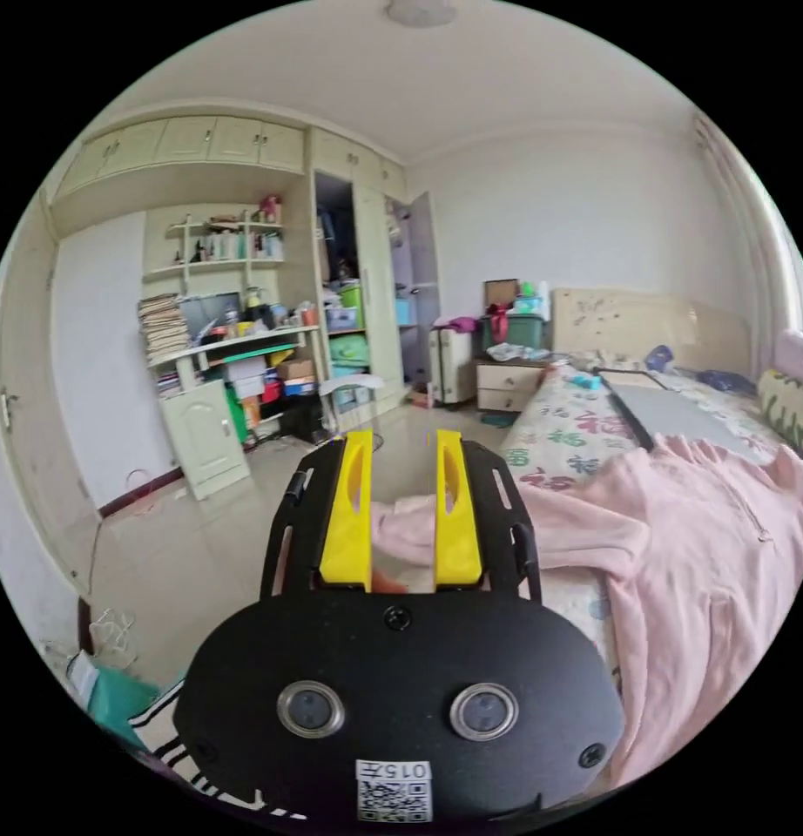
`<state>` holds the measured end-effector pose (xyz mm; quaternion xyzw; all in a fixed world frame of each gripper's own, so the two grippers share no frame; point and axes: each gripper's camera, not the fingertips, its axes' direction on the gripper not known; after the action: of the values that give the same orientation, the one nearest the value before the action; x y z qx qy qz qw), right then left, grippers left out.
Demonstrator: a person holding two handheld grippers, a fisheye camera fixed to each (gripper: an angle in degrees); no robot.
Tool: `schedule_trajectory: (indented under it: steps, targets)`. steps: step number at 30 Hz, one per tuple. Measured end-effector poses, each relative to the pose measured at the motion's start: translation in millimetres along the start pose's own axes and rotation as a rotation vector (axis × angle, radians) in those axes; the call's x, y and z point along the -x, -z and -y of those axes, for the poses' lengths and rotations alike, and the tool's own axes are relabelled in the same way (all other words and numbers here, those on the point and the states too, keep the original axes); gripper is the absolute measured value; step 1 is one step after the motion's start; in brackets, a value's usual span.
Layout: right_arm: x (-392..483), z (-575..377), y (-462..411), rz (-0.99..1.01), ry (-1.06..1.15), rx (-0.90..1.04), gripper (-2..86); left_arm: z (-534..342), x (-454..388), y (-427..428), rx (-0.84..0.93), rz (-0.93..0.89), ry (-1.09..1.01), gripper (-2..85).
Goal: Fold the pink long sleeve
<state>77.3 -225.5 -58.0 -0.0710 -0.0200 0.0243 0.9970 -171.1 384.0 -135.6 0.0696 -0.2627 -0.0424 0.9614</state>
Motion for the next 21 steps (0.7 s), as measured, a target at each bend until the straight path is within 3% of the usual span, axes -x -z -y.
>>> schedule_trajectory:
  steps: [3,5,9,13,16,21]
  targets:
    - [79.2,22.3,-48.6,0.206,0.181,0.086,7.6,57.6,-81.6,-42.2,0.042,-0.374,-0.091,9.9]
    - [134.0,33.9,-84.3,0.292,0.291,0.146,8.8,94.4,-136.3,-83.4,0.103,-0.496,-0.134,10.6]
    - [228.6,52.8,-191.2,0.226,0.416,0.298,10.4,162.0,-261.2,-200.3,0.322,-0.475,-0.227,12.0]
    - [250.0,60.5,-277.0,0.108,0.391,0.411,12.5,197.1,-354.3,-280.9,0.524,-0.463,-0.296,13.1]
    - [242.9,65.0,-311.6,0.051,0.385,0.480,13.0,213.9,-400.0,-303.8,0.603,-0.444,-0.393,13.1]
    - [234.6,72.5,-317.8,0.165,0.388,0.502,9.2,238.9,-440.7,-301.4,0.614,-0.468,-0.471,7.7]
